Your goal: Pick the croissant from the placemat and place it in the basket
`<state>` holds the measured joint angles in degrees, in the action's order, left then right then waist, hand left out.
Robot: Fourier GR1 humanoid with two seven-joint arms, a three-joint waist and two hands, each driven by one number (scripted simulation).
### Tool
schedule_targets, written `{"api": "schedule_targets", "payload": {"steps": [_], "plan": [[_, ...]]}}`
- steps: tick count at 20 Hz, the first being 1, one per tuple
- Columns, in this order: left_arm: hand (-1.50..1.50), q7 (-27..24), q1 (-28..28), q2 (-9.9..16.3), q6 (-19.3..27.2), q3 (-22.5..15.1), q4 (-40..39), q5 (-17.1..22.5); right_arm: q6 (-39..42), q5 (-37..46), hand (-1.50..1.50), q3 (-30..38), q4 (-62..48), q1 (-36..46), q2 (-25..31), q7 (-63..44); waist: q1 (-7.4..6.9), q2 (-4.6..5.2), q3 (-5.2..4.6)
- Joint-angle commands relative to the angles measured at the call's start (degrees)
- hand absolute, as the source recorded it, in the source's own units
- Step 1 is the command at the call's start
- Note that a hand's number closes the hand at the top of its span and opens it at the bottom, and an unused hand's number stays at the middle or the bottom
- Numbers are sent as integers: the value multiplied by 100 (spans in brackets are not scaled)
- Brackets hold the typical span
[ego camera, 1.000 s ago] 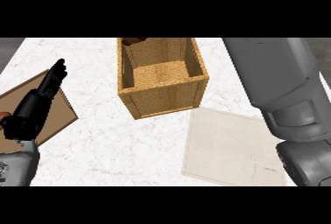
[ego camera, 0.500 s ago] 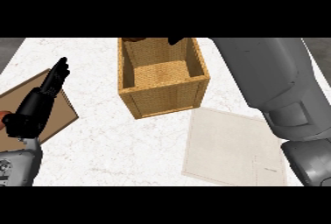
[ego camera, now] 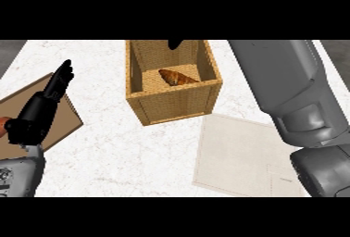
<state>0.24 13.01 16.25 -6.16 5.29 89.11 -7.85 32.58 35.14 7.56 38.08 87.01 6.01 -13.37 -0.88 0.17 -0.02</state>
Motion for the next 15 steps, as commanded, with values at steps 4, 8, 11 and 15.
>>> {"api": "schedule_targets", "payload": {"steps": [4, 8, 11, 15], "plan": [[0, 59, -200, -28, -64, -85, 229, -9, -1425, -720, -150, 1288, -5, -18, 6, -586, -64, -7, 1], [0, 22, -37, -116, 50, -133, 116, -115, -1929, -943, -150, 1786, -114, -125, 459, -498, -23, 27, 2], [0, -117, -295, -160, 41, -87, 272, -35, -2301, -970, -150, 2029, -324, -115, 822, -487, -107, 35, 0], [0, -77, -45, -126, 70, -29, -21, -92, -2361, -1073, -150, 2275, -580, -451, 1410, -13, -56, 65, 1]]}}
